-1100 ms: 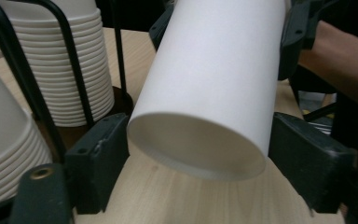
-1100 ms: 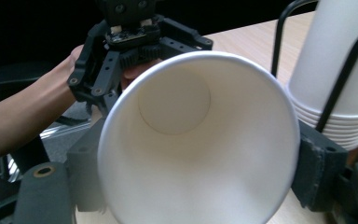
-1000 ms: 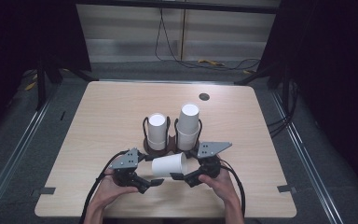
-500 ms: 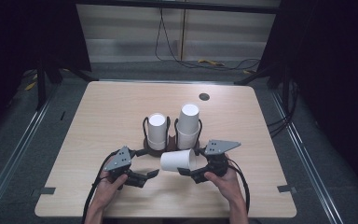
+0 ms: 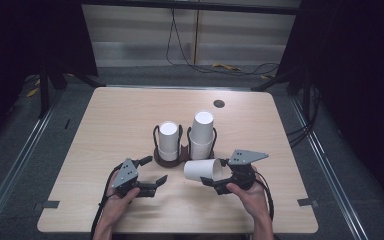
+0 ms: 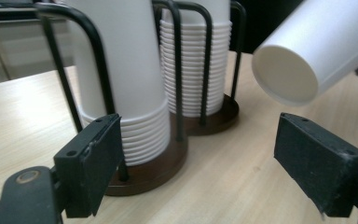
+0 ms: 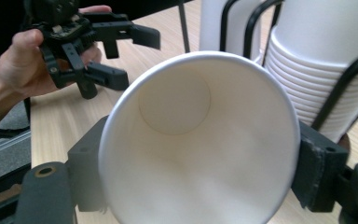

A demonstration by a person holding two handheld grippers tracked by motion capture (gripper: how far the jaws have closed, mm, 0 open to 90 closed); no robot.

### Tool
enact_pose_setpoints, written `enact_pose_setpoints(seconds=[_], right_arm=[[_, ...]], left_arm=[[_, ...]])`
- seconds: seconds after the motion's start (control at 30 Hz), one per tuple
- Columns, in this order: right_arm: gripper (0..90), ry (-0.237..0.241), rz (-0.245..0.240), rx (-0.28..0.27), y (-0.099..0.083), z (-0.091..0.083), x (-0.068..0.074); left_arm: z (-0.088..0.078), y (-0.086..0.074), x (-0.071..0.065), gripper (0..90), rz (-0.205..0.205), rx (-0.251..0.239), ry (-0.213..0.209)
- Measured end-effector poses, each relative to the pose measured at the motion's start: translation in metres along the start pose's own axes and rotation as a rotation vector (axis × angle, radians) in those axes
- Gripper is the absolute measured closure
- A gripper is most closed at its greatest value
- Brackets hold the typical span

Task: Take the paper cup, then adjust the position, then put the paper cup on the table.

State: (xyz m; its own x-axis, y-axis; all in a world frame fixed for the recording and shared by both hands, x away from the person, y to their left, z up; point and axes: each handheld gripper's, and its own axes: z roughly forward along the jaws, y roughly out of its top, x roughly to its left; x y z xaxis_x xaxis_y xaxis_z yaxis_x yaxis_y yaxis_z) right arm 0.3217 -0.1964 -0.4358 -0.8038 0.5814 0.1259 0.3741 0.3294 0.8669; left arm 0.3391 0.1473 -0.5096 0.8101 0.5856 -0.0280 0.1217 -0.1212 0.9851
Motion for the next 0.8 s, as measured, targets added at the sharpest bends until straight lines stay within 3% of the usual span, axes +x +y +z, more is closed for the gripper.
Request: enact_pose_setpoints(seconds=[0.1, 0.13, 0.17, 0.27, 0.37, 0.5, 0.67, 0.7, 0.8], right_arm=[[21.7, -0.043, 0.016, 0.042, 0.000, -0.002, -0.002], [21.7, -0.078, 0.018, 0.066, -0.001, -0.004, -0.003], [21.8, -0.101, 0.027, 0.081, -0.001, -0.007, -0.004], [21.9, -0.122, 0.061, 0.085, -0.002, -0.016, -0.009], [21.8, -0.138, 0.072, 0.108, 0.000, -0.022, -0.012], [21.7, -0.163, 0.091, 0.141, 0.004, -0.028, -0.019], [21.6, -0.226, 0.136, 0.201, 0.007, -0.039, -0.039], [21.7, -0.231, 0.148, 0.206, 0.007, -0.041, -0.042], [21.6, -0.246, 0.151, 0.228, 0.011, -0.046, -0.049]], left_arm=[[-0.004, -0.002, 0.002, 15.3, -0.017, -0.039, 0.027], [-0.005, -0.003, 0.000, 15.2, -0.033, -0.055, 0.055], [-0.007, -0.003, 0.001, 15.3, -0.024, -0.068, 0.056], [-0.010, -0.005, 0.000, 15.6, -0.030, -0.108, 0.075], [-0.010, -0.005, -0.002, 15.6, -0.004, -0.097, 0.086], [-0.010, -0.005, -0.002, 15.4, -0.012, -0.104, 0.093], [-0.010, -0.005, -0.003, 15.2, -0.011, -0.110, 0.092], [-0.010, -0.005, -0.002, 15.3, 0.005, -0.103, 0.090], [-0.010, -0.005, -0.003, 15.4, -0.004, -0.102, 0.106]])
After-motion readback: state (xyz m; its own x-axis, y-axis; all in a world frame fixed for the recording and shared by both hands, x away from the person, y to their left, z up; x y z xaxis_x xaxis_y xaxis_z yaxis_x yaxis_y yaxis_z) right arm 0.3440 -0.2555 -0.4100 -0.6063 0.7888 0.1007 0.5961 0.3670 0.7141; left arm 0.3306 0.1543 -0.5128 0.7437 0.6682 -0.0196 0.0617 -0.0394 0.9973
